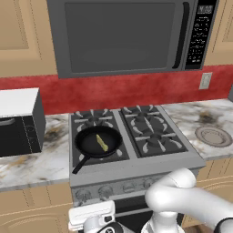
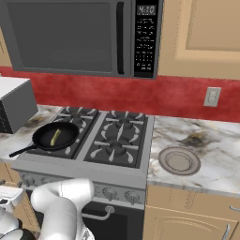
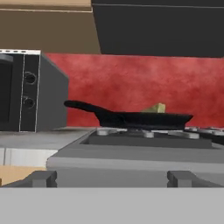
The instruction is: Pick up the butter stick and place it in the pan. Then turn on the burner for the pan.
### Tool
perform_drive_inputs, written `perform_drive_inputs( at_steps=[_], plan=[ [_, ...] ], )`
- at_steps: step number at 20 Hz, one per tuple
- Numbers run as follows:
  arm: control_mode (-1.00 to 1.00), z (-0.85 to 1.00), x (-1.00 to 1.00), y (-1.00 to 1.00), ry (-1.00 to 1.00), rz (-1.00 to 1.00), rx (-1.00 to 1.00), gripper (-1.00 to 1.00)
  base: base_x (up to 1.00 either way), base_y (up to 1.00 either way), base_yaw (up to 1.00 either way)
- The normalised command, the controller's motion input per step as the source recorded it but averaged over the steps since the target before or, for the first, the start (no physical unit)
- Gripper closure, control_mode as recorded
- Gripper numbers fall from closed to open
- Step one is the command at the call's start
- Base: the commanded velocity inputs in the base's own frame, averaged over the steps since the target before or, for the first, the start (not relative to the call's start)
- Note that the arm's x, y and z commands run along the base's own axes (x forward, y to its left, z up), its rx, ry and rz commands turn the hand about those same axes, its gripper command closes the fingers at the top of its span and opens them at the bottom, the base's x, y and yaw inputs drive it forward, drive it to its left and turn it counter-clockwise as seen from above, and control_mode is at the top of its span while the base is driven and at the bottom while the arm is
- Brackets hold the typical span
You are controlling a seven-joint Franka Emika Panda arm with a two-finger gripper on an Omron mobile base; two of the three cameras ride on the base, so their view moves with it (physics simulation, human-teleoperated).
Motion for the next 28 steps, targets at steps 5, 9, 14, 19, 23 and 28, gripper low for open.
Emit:
perform_drive_inputs(
  at_steps=[5,9,14,19,23,28],
  plan=[
    [-1.00,-0.21,0.00,0.00,0.00,0.00,0.04,-1.00,0.00,0.00,0.00],
    [-1.00,-0.22,0.02,-0.02,0.00,0.00,0.05,-1.00,0.00,0.00,0.00],
    [-1.00,-0.20,0.06,-0.09,0.00,0.00,0.06,-1.00,0.00,0.00,0.00],
    [-1.00,-0.20,0.10,-0.12,0.00,0.00,0.06,-1.00,0.00,0.00,0.00],
    [-1.00,-0.18,0.15,-0.09,0.00,0.00,0.05,-1.00,0.00,0.00,0.00],
    [-1.00,-0.15,0.25,-0.02,0.00,0.00,0.03,-1.00,0.00,0.00,0.00]
  ],
)
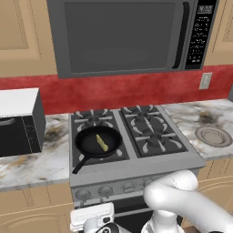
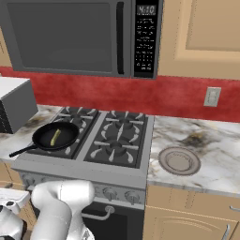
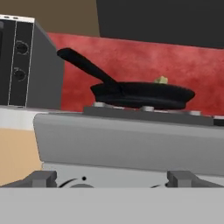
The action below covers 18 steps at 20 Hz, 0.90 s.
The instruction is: Pick up the butter stick and place it in the pan. Then turn on the burner for the pan.
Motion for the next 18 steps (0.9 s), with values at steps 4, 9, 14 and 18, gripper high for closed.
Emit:
perform_drive_inputs(
  at_steps=[4,9,14,18],
  plan=[
    [-1.00,-0.16,0.23,0.00,0.00,0.00,0.02,-1.00,0.00,0.00,0.00],
    [-1.00,-0.21,0.16,0.00,0.00,0.00,0.01,-1.00,0.00,0.00,0.00],
    [-1.00,-0.18,0.10,0.00,0.00,0.00,0.01,-1.00,0.00,0.00,0.00],
    [-1.00,-0.11,0.09,0.00,0.00,0.00,0.00,-1.00,0.00,0.00,0.00]
  ],
)
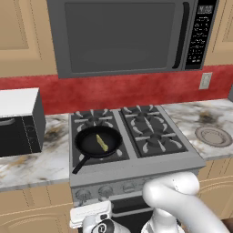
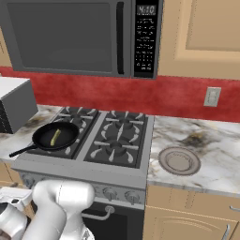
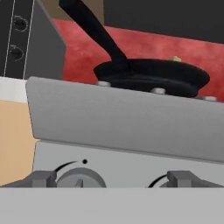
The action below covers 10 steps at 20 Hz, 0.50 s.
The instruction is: Pick up the butter stick and place it in the pan. Then turn on the burner for the pan.
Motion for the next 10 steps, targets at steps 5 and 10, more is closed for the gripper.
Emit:
perform_drive_inputs(
  at_steps=[5,10],
  plan=[
    [-1.00,-0.10,0.12,0.00,0.00,0.00,0.00,-1.00,0.00,0.00,0.00],
    [-1.00,-0.10,0.11,0.00,0.00,0.00,0.00,-1.00,0.00,0.00,0.00]
  ],
)
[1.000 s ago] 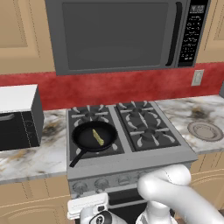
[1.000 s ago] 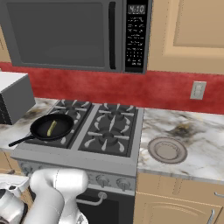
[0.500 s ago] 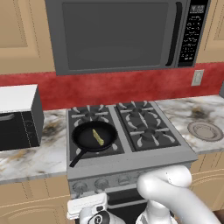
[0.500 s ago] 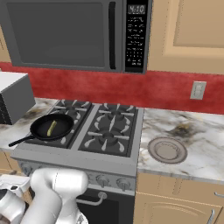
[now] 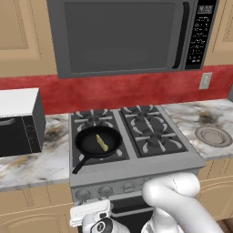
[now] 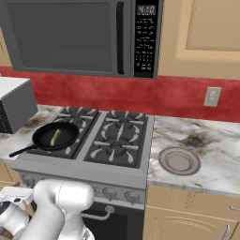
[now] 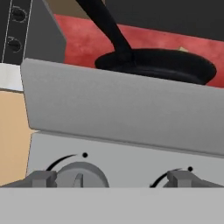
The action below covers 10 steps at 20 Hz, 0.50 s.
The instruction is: Pick up the butter stick and place it in the pan. Then turn on the burner for the pan.
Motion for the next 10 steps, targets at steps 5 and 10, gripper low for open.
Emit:
perform_drive_inputs(
  at_steps=[5,10],
  plan=[
    [-1.00,-0.12,0.10,0.00,0.00,0.00,0.00,-1.00,0.00,0.00,0.00],
    [-1.00,-0.15,0.10,0.03,0.00,0.00,0.00,-1.00,0.00,0.00,0.00]
  ],
)
